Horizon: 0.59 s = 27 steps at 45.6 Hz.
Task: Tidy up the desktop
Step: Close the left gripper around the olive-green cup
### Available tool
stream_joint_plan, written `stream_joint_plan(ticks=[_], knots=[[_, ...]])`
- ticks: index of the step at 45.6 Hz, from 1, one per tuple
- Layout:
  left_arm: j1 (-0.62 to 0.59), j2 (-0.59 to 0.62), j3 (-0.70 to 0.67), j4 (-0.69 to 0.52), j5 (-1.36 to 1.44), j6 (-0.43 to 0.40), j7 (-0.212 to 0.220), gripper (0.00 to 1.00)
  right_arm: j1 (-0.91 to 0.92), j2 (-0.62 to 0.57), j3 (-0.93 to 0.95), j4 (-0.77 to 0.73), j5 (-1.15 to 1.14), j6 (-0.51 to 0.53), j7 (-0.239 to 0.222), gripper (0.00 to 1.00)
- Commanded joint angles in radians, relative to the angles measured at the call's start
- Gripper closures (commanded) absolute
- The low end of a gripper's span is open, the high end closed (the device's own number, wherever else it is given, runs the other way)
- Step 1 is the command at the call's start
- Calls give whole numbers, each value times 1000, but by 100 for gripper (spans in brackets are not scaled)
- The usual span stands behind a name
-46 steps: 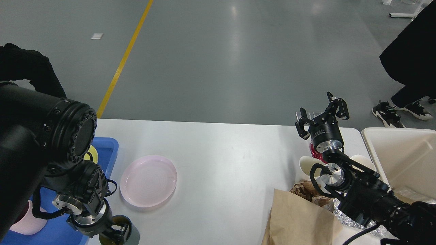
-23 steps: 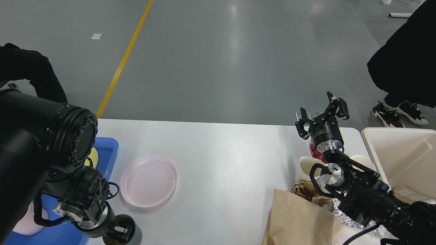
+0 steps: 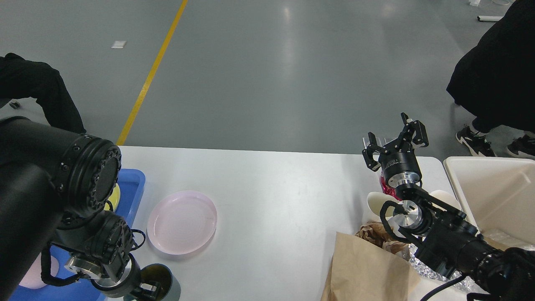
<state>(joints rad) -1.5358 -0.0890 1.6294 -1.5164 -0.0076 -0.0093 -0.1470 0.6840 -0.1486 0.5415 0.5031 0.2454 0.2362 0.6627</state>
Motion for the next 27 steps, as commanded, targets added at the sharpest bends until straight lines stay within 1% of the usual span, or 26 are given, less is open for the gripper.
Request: stream_joint_plan(ticks=[1,7,8,12,18,20,27], knots=[[5,0,1,-1,0,5,24,45,-1,0,0,0,0,0,0,0],[3,2,6,-2,1,5,27,67,0,1,0,0,0,0,0,0],[3,3,7,-2,1,5,26,76,0,0,0,0,0,0,0,0],[2,6,7,-2,1,8,26,86,0,0,0,0,0,0,0,0],[-3,8,9,-2,1,14,27,95,0,0,0,0,0,0,0,0],[-3,9,9,-4,1,14,27,100,-1,0,0,0,0,0,0,0],[-9,11,10,-25,3,14,26,100,0,0,0,0,0,0,0,0]])
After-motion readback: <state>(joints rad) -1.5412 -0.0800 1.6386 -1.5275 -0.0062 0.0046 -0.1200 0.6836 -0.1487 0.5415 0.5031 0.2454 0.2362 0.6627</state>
